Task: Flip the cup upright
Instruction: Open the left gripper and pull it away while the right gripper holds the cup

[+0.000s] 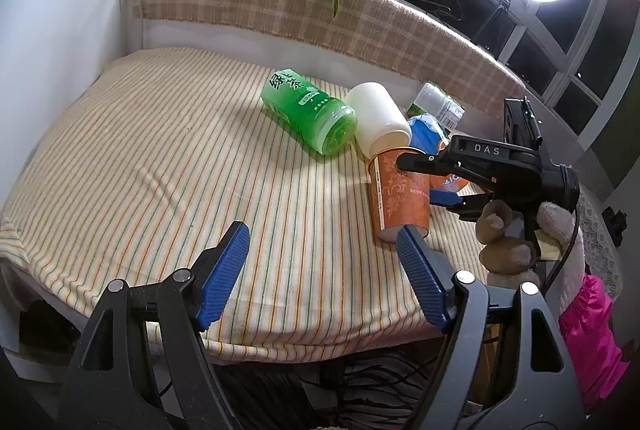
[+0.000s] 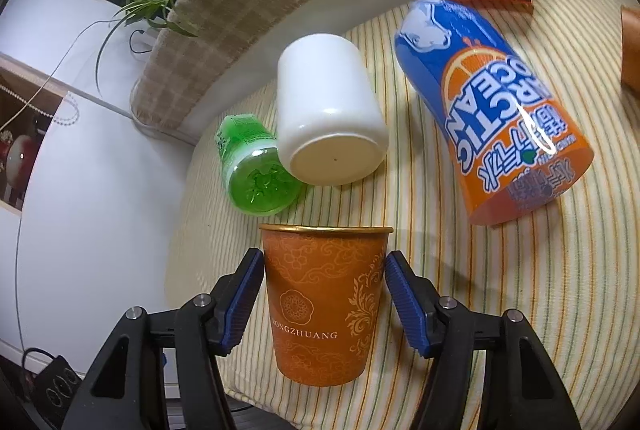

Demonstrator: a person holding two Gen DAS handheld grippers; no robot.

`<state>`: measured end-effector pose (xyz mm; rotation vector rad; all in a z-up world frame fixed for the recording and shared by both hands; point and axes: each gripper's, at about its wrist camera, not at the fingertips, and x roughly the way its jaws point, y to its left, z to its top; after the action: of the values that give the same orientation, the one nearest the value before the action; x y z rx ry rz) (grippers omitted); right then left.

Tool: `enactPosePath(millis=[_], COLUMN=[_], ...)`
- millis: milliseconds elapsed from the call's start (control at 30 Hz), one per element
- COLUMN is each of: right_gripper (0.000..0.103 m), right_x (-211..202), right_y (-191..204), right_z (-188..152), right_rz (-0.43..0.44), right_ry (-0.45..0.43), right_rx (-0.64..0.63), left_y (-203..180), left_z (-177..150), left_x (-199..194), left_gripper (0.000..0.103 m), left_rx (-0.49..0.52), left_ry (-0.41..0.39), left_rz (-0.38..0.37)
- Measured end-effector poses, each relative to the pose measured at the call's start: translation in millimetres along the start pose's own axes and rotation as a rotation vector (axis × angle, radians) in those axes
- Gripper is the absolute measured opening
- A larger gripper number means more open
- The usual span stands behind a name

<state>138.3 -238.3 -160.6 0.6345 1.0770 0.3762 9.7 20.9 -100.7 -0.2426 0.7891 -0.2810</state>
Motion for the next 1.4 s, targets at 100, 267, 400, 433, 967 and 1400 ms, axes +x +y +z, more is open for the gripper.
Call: enactPosePath(millis=[100, 267, 400, 433, 967, 1400], right_gripper=[0.065, 0.065, 0.065, 0.065, 0.064, 0.064], right_x=[-5.1, -14.6, -25.5, -28.3, -31.6, -27.2], right_y=[4.5, 11.7, 20.3, 22.1, 44.3, 44.4], right_z=[-3.1, -11.0, -17.6, -19.8, -27.0, -52.9], right_rz=[-0.017, -0.042, -0.086, -0.097, -0.242, -0.348], right_ry=[-0.025, -0.066, -0.137, -0.154, -0.345, -0.471], right_rx=[-0.035, -0.094, -0.167, -0.185, -0.380, -0.507], left_y=[0.3, 0.7, 0.9, 0.9, -0.1, 0.0], left_z=[0.6, 3.0, 4.0, 3.7, 2.9, 2.9], left_x=[-1.3, -2.1, -2.0, -2.2, -2.5, 0.9], left_gripper=[0.078, 0.078, 0.078, 0.078, 0.078, 0.078], left_rx=[0.001, 0.002, 0.005, 0.005, 0.002, 0.000], left_ry=[-0.005, -0.012, -0.013, -0.013, -0.014, -0.001], left_rz=[-0.002, -0.004, -0.008, -0.008, -0.003, -0.006])
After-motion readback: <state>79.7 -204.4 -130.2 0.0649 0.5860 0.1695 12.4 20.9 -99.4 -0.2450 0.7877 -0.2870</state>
